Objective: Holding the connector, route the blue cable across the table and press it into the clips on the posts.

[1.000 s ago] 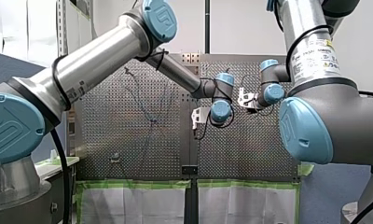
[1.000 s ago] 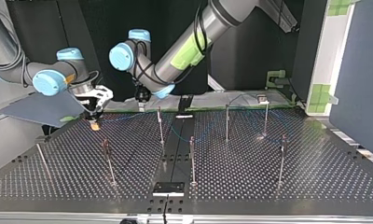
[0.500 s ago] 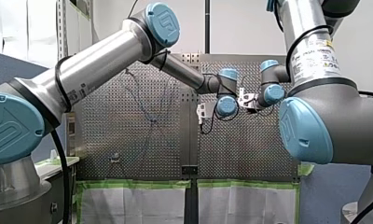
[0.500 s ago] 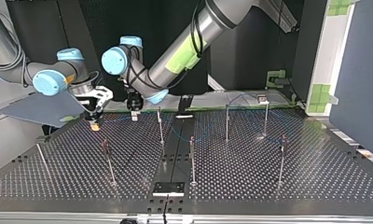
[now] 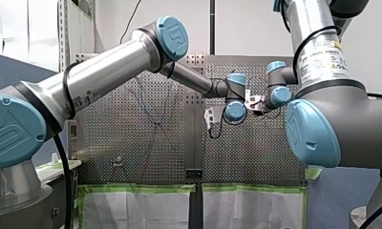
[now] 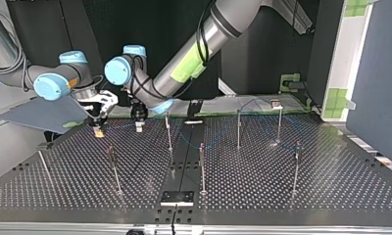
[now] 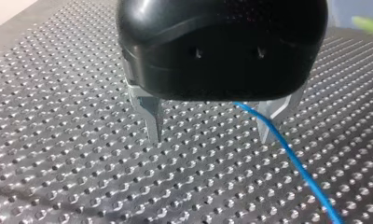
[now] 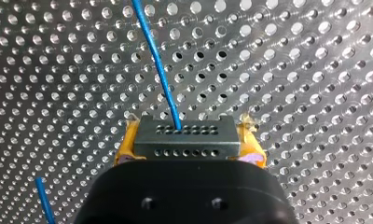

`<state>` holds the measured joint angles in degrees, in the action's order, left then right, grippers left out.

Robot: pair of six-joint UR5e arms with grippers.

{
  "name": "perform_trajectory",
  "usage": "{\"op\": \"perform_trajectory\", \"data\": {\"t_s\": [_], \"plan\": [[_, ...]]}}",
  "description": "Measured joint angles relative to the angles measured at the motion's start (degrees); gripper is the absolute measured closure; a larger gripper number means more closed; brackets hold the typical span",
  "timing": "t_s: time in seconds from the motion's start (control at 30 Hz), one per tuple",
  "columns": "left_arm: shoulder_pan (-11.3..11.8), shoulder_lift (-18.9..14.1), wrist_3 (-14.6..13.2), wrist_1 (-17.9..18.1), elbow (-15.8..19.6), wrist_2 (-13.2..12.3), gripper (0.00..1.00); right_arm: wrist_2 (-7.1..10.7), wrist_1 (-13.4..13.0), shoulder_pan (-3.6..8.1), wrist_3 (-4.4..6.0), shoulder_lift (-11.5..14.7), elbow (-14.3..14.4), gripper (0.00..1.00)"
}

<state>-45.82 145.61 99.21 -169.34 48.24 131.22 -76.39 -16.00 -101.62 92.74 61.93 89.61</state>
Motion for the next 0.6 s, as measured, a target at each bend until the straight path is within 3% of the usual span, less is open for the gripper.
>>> {"op": "perform_trajectory", "data": {"t_s": [0.27,0.53,0.6], "plan": [[0.3,3.6,0.9,-2.1,-3.3,-0.1,0.0,0.06,0.0,0.01,-0.04,0.0,0.0,1.0],[0.3,4.4,1.4,-3.4,-4.6,0.0,0.0,0.1,0.0,0.05,-0.14,0.0,0.0,1.0],[0.2,4.4,1.6,-3.6,-4.6,0.4,0.25,0.1,0.0,0.06,-0.16,0.0,0.0,1.0]]}}
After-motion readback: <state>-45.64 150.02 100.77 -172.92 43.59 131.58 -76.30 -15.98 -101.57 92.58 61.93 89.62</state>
